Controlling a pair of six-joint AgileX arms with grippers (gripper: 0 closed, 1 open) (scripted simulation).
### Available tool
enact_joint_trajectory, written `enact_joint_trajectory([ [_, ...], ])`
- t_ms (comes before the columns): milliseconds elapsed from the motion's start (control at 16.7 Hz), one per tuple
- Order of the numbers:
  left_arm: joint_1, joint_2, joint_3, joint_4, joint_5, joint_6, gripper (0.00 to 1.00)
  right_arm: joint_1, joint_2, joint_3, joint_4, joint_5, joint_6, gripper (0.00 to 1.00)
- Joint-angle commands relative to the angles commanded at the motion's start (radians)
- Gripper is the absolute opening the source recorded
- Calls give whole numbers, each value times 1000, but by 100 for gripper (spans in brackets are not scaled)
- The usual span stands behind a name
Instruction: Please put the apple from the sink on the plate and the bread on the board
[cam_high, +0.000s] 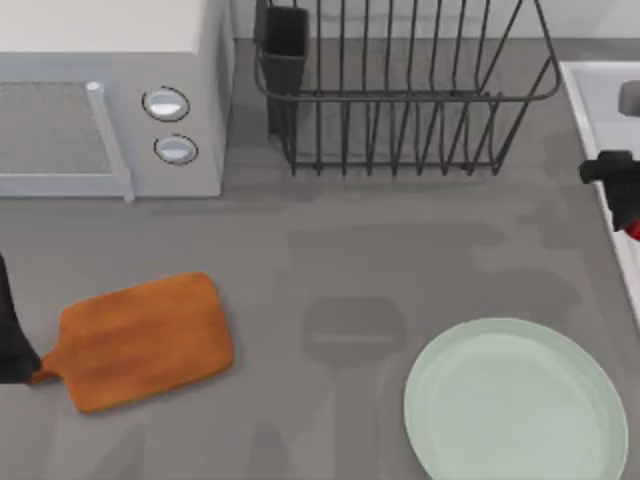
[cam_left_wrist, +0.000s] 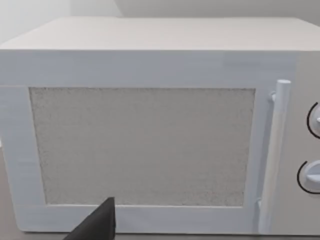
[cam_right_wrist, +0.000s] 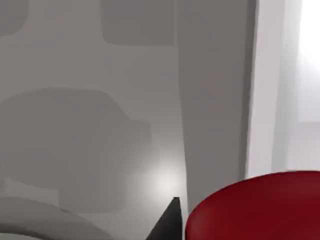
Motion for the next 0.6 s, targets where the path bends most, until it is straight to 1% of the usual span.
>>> enact_joint_trajectory([
  [360, 0, 0, 0, 0, 0, 0, 100, 296, -145, -101, -98, 3, 291, 0],
  [600, 0, 0, 0, 0, 0, 0, 100, 454, -219, -157, -151, 5, 446, 0],
])
